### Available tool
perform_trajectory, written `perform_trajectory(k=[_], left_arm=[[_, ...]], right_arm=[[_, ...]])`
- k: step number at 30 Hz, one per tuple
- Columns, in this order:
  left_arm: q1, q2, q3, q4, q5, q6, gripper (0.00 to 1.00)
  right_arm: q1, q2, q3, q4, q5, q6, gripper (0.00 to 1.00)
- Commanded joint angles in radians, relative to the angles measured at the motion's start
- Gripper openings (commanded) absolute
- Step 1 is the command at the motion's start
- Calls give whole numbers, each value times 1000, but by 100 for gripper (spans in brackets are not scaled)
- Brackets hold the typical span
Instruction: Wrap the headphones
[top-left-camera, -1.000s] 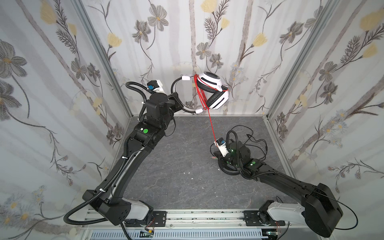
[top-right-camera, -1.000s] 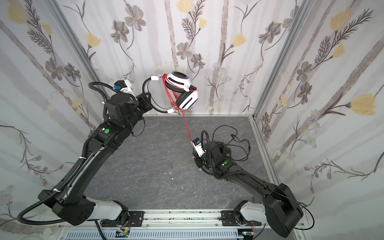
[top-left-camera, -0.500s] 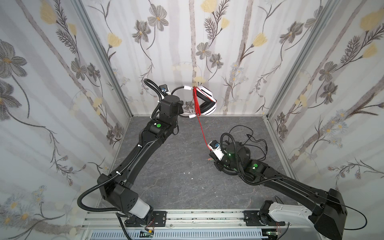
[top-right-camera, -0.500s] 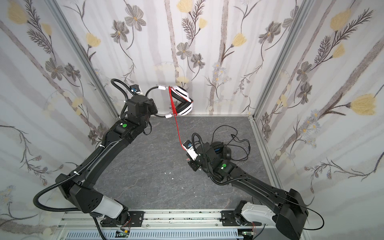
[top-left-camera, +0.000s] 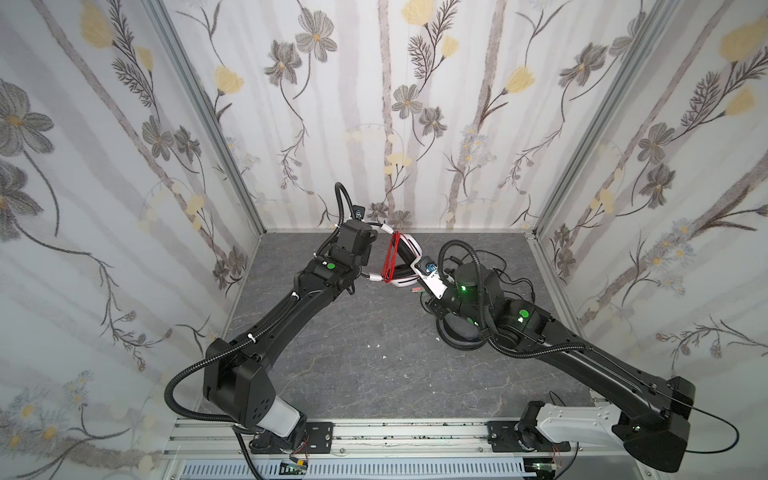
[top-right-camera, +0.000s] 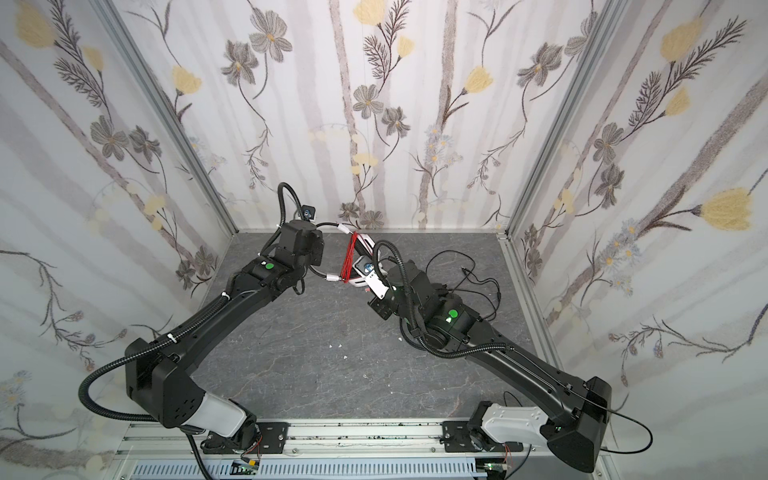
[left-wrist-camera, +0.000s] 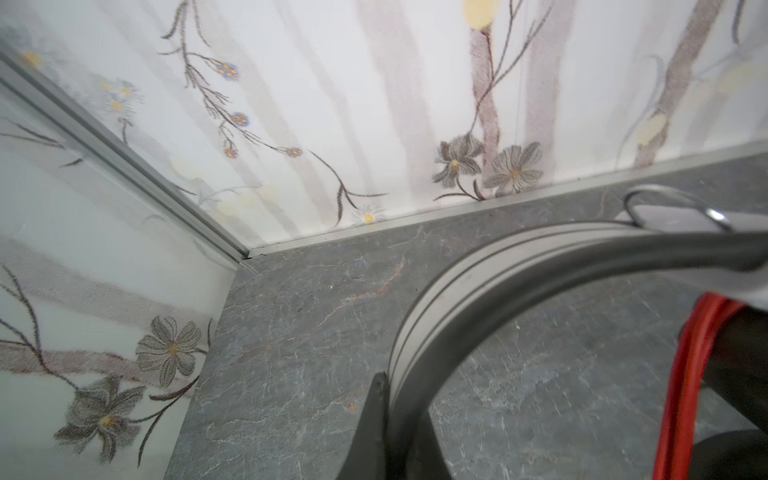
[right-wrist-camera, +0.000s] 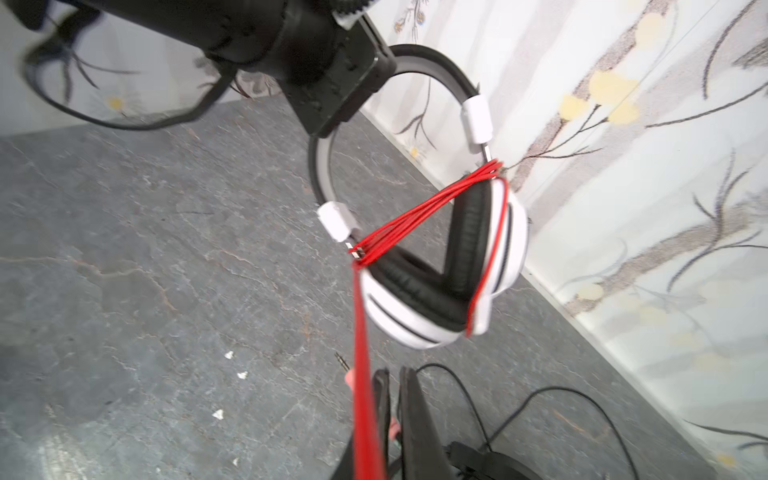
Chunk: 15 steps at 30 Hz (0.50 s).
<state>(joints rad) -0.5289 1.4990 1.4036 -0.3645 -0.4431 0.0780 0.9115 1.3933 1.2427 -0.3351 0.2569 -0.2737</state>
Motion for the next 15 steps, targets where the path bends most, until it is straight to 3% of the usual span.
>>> perform_trajectory(k=[1,8,15], left_arm=[[1,-47,-6,-82,201,56,0],[-2,-152,-32,-257,402,115,0],[-5,-198,-20,-367,509,152,0]], right_arm=[[0,39,49,-29,134,-86,0],[-4,77,72,-34,175,-119,0],[-64,78,59,-38,137,-91,0]])
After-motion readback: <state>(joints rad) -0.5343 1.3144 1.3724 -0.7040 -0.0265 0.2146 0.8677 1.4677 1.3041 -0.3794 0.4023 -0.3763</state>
